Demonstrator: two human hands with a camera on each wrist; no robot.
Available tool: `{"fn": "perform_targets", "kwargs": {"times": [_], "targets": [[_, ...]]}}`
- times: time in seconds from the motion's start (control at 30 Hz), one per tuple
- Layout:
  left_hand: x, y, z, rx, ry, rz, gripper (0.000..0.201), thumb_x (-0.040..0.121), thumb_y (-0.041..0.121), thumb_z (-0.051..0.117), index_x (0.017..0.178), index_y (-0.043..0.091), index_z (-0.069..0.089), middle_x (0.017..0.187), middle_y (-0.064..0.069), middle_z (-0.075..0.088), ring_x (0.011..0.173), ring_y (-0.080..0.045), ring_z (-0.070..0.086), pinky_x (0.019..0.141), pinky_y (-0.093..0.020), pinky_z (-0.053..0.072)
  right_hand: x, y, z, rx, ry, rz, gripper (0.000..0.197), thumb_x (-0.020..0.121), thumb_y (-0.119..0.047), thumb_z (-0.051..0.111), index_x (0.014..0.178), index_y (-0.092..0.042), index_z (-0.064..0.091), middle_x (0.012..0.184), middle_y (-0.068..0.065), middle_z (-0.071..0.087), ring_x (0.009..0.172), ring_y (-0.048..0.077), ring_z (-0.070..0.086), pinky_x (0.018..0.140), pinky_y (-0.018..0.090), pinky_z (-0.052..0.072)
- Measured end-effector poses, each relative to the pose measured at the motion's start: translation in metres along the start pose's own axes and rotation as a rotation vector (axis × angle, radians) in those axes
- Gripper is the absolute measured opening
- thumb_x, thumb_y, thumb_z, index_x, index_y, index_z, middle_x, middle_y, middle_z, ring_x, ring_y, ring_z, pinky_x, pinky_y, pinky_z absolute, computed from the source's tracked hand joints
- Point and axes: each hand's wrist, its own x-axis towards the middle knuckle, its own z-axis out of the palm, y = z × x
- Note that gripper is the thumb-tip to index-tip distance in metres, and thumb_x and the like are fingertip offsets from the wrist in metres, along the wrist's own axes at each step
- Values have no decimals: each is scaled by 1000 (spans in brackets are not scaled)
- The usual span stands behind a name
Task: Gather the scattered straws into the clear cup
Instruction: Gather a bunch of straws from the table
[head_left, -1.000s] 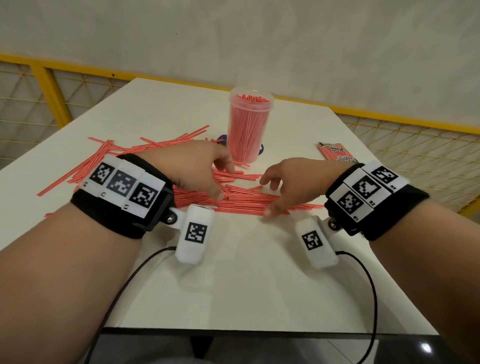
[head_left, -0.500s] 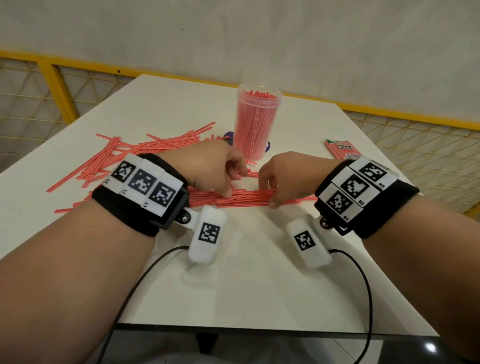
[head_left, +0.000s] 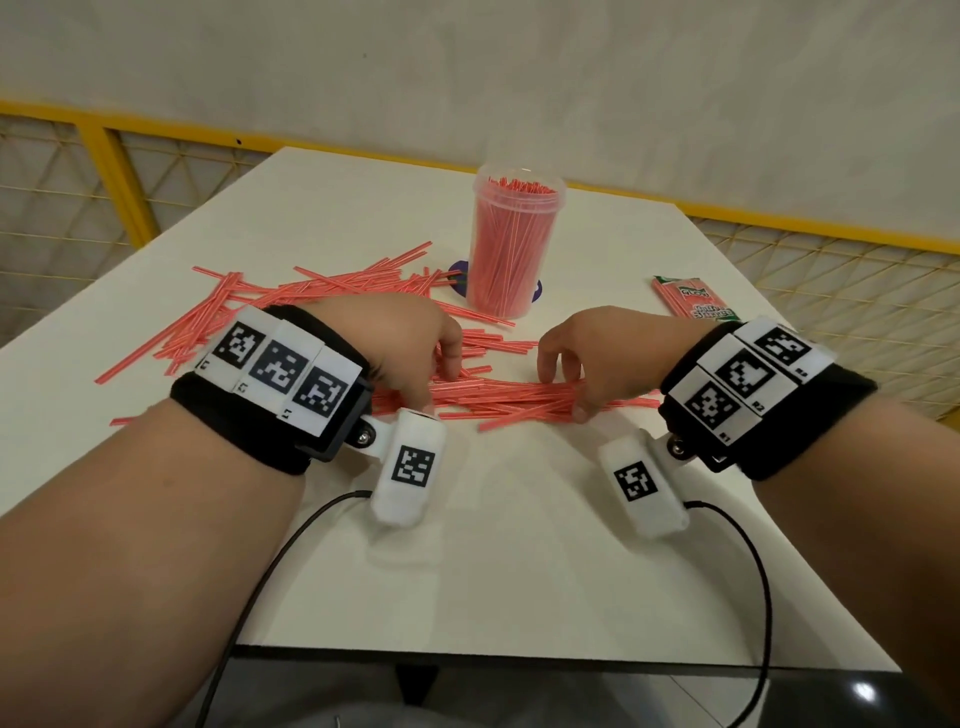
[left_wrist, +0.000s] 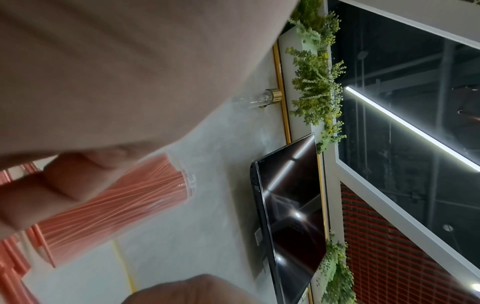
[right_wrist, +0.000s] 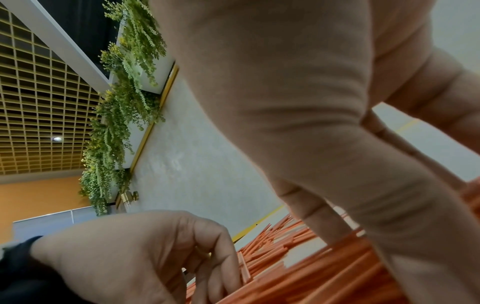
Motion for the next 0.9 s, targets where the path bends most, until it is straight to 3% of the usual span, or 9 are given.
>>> {"fn": "perform_targets", "kwargs": {"times": [0.1, 0.3, 0.4, 0.5, 0.6, 0.7, 0.8, 0.9], "targets": [[2, 6, 1, -14, 14, 53, 41, 66, 19, 87, 100, 32, 66, 93, 9, 66, 82, -8, 62, 72, -27, 50, -1, -3, -1, -10, 24, -23, 43, 67, -23, 84, 105, -29, 65, 90, -9, 63, 86, 13, 55, 68, 25, 38], [3, 9, 4, -109, 31, 144, 46, 68, 14, 86, 104, 33, 66, 91, 15, 65, 80, 5, 60, 66, -10, 44, 0, -11, -5, -52, 25, -63, 42, 68, -26, 84, 107, -26, 67, 71, -16, 49, 67, 2, 44, 61, 24, 35], [-1, 2, -2, -108, 89, 109, 48, 62, 25, 90, 99, 36, 61, 94, 15, 61, 81, 4, 56, 64, -16, 41, -2, -14, -5, 14, 35, -77, 45, 69, -28, 83, 111, -26, 66, 84, -14, 59, 81, 10, 54, 68, 25, 39], [-5, -7, -7, -25, 63, 9, 56, 56, 39, 91, 102, 36, 59, 97, 14, 60, 82, -2, 56, 65, -23, 44, -4, -10, -7, 67, 72, -64, 55, 71, -36, 82, 121, -30, 61, 105, -11, 61, 89, 10, 55, 71, 23, 39], [-5, -8, -5, 15, -13, -45, 57, 55, 42, 91, 102, 37, 59, 98, 11, 62, 86, -13, 63, 78, -34, 54, -6, -9, -10, 126, 19, -38, 82, 62, -54, 83, 134, -35, 47, 120, -13, 55, 88, 4, 51, 72, 21, 37], [-3, -4, -1, 21, -58, -38, 55, 56, 38, 90, 102, 37, 58, 97, 5, 66, 84, -20, 69, 81, -41, 58, -5, -16, -8, 92, -72, -51, 110, 50, -60, 86, 144, -37, 33, 137, -10, 47, 112, 12, 51, 90, 26, 39], [0, -1, 2, -18, -45, -4, 52, 59, 33, 90, 101, 36, 60, 97, 7, 68, 85, -16, 69, 79, -38, 57, 0, -27, -6, -21, -65, -80, 109, 57, -58, 83, 148, -31, 30, 142, -4, 44, 127, 18, 45, 96, 27, 35], [2, 1, 5, -59, -9, 84, 44, 62, 28, 89, 94, 38, 61, 93, 17, 63, 79, 2, 59, 66, -21, 46, 4, -35, -6, -53, -44, -107, 91, 64, -53, 82, 142, -28, 43, 132, -2, 53, 116, 19, 51, 93, 30, 42]]}}
